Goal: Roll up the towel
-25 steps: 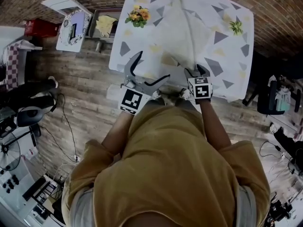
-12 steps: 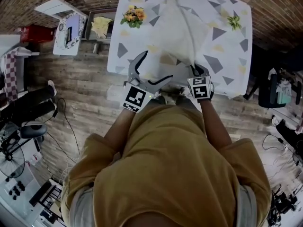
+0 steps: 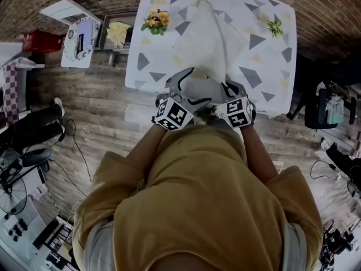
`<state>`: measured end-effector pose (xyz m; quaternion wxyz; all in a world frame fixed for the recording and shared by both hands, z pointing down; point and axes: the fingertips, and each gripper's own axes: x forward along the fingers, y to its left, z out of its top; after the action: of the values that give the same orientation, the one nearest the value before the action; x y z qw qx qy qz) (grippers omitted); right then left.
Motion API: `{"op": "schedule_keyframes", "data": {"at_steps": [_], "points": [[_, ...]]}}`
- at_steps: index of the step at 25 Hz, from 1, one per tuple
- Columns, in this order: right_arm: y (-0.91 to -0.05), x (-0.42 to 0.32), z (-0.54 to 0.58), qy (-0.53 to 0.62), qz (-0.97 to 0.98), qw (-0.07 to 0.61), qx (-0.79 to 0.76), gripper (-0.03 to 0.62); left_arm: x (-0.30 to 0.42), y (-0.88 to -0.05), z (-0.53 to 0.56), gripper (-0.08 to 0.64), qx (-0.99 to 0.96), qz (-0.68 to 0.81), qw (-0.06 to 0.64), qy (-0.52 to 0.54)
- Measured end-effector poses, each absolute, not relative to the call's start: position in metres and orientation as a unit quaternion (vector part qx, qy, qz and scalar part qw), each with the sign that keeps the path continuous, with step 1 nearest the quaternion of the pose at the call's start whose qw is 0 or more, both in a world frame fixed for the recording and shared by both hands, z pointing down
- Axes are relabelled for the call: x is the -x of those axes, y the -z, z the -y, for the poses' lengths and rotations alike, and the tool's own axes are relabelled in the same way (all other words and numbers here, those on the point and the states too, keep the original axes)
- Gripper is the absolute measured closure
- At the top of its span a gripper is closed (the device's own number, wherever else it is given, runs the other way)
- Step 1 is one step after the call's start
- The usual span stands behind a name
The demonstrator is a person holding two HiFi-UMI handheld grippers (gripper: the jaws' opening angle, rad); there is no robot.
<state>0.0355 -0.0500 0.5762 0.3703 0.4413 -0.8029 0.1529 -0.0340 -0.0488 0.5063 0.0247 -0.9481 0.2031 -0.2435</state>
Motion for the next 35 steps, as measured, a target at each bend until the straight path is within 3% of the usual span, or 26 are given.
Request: {"op": "schedule_keyframes", "data": {"at_steps": [3,6,9,20,25,29,31,35], "points": [[-0.568,-0.031,0.048,-0.205,0.806,0.333,-0.444,0.563,0.020,-0.521,0.046,0.033,0.949,-0.187,0.024,0.251],[-0.556,-0.025,0.049,-0.258,0.811,0.285,-0.441,0.563,0.005,-0.531,0.046,0.174,0.951,-0.179,0.023,0.252],[-0.544,-0.024,0.054,-0.280,0.810,0.260,-0.445,0.571,-0.006,-0.533,0.051,0.235,0.954,-0.180,0.018,0.241],[-0.521,-0.011,0.052,-0.373,0.819,0.171,-0.401,0.569,-0.026,-0.546,0.047,0.236,0.947,-0.177,0.067,0.260],[-0.521,-0.003,0.047,-0.384,0.835,0.168,-0.356,0.568,-0.028,-0.550,0.046,0.353,0.945,-0.172,0.075,0.267],[-0.516,-0.015,0.041,-0.364,0.853,0.190,-0.321,0.550,-0.024,-0.554,0.045,0.419,0.946,-0.167,0.063,0.272],[-0.515,-0.027,0.040,-0.325,0.862,0.224,-0.319,0.509,-0.020,-0.558,0.047,0.425,0.945,-0.166,0.053,0.276],[-0.541,-0.039,0.032,-0.132,0.870,0.382,-0.283,0.438,-0.020,-0.562,0.041,0.430,0.947,-0.135,0.050,0.286]]}}
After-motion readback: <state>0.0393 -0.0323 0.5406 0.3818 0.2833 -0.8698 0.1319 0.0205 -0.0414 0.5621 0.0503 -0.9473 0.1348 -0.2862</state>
